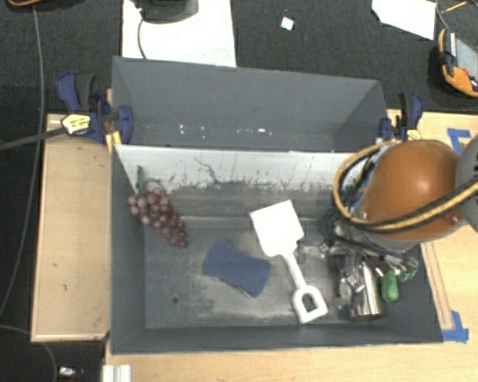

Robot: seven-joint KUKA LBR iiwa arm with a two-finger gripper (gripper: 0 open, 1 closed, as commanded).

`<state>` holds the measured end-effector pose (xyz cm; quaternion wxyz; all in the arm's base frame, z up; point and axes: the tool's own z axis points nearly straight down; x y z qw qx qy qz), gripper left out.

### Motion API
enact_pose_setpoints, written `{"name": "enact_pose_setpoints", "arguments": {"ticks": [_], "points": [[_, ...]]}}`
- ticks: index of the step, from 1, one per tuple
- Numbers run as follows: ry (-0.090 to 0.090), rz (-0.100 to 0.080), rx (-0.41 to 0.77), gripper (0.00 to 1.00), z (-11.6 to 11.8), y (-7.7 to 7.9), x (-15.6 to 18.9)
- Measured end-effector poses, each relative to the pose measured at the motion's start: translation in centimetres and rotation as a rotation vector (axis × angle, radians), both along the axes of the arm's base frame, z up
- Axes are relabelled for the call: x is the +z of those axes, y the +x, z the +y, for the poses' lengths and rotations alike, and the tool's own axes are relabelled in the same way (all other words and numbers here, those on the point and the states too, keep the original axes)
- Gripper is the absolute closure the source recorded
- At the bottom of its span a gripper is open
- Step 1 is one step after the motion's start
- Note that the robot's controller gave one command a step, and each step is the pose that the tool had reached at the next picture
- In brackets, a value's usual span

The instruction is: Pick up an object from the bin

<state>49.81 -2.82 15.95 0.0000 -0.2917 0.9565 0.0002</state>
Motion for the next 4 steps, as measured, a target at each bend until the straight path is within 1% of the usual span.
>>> {"name": "enact_pose_setpoints", "arguments": {"ticks": [1, 2, 3, 4], "points": [[0.002, -0.005, -0.23, 0.0, 12.3, -0.9, 0.1], [-0.001, 0.0, 0.412, 0.0, 6.6, 0.2, -3.9], [0.004, -0.004, 0.027, 0.0, 11.1, 2.3, -7.2], [0.0, -0.019, 0.485, 1.0, 12.8, 3.7, -8.4]]}}
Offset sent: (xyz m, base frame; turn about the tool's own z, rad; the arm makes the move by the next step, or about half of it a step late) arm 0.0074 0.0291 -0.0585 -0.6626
